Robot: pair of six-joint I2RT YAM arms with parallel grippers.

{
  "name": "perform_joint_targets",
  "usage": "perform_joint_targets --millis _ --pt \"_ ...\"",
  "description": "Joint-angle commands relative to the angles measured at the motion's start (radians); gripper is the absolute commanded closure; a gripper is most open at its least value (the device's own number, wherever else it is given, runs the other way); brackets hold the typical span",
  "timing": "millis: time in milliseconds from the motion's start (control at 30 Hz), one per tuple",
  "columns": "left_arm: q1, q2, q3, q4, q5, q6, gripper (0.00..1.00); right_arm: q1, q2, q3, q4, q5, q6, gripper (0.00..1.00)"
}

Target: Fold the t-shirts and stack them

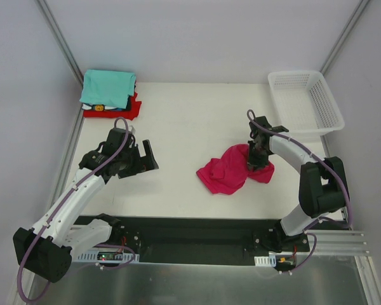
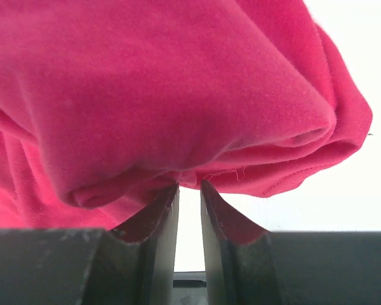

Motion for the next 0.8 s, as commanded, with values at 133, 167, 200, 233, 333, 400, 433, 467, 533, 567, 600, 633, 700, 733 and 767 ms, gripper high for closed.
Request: perform_joint_targets --millis 133,167,200,233,333,400,433,467,533,567,600,633,700,733,767 --pt "-0.008 -0.004 0.032 -0.012 -0.009 0.020 0.01 0.002 -0.001 -0.024 0.012 -0.017 -0.009 0.77" --pt "-0.008 -0.007 0.032 -0.013 -0.007 0.021 0.01 0.001 0.001 -0.024 0.014 -0.017 -0.012 0.77" --pt "-0.008 -0.008 0.032 -0.013 -0.007 0.023 0.01 0.001 0.005 -0.021 0.015 -0.018 -0.015 0.77" --pt "-0.008 -0.007 0.032 -0.015 -0.009 0.023 0.01 0.001 0.008 -0.018 0.020 -0.017 -0.021 0.77" --pt "-0.008 -0.015 0.034 -0.018 -0.013 0.027 0.01 0.001 0.031 0.002 0.024 -0.012 -0.027 0.77" --pt "-0.008 -0.013 0.036 -0.021 -0.015 0.029 0.01 -0.001 0.051 0.018 0.026 -0.020 -0.026 0.77" --pt "-0.008 -0.011 0.039 -0.024 -0.015 0.029 0.01 0.001 0.057 0.034 0.029 -0.023 -0.024 0.77" --pt "-0.008 -0.008 0.039 -0.023 -0.015 0.029 0.01 -0.001 0.065 0.043 0.029 -0.028 -0.021 0.77" --pt "-0.008 -0.008 0.042 -0.027 -0.015 0.030 0.01 0.001 0.083 0.064 0.032 -0.035 -0.021 0.79" --pt "-0.008 -0.008 0.040 -0.029 -0.018 0.030 0.01 0.001 0.090 0.071 0.032 -0.035 -0.021 0.80" --pt "-0.008 -0.008 0.042 -0.029 -0.017 0.032 0.01 0.001 0.100 0.077 0.032 -0.034 -0.023 0.81" --pt "-0.008 -0.008 0.043 -0.032 -0.020 0.032 0.01 0.001 0.103 0.081 0.031 -0.035 -0.024 0.84" --pt "-0.008 -0.010 0.048 -0.035 -0.021 0.035 0.01 0.001 0.108 0.092 0.026 -0.035 -0.029 0.88" --pt "-0.008 -0.005 0.052 -0.035 -0.023 0.035 0.01 0.001 0.110 0.097 0.024 -0.035 -0.031 0.91" --pt "-0.008 -0.005 0.055 -0.038 -0.023 0.035 0.01 0.001 0.110 0.100 0.023 -0.034 -0.032 0.94"
